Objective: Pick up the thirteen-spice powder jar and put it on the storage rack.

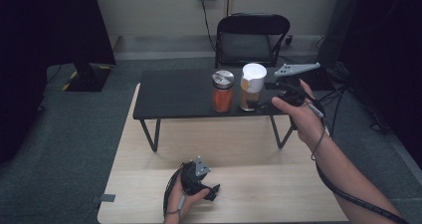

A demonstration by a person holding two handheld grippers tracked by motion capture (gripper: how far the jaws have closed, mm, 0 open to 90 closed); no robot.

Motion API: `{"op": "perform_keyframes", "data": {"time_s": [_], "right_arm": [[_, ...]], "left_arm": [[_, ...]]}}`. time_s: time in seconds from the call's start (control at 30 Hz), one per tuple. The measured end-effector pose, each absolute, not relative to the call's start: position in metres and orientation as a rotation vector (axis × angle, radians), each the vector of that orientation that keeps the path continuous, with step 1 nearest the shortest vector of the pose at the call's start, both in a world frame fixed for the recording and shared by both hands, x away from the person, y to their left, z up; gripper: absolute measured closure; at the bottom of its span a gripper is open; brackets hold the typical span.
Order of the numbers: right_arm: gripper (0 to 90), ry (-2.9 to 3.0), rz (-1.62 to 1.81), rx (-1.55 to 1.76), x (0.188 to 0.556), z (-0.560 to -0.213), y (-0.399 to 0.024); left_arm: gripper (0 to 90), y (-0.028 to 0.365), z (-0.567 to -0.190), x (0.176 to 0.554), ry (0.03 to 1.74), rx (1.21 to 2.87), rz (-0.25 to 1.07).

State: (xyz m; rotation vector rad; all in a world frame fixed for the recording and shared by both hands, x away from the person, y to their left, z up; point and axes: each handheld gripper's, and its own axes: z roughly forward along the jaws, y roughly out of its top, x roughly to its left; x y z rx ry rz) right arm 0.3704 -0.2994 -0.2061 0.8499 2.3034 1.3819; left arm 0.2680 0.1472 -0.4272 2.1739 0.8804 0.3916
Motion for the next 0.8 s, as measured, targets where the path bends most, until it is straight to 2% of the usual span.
{"op": "perform_keyframes", "data": {"time_s": [0.8], "right_arm": [[0.3, 2.305, 1.419, 0.82, 0.358, -0.223, -0.305]], "left_arm": [[0.1, 0.147, -0.427, 0.268, 0.881, 2.174, 0.391]]}}
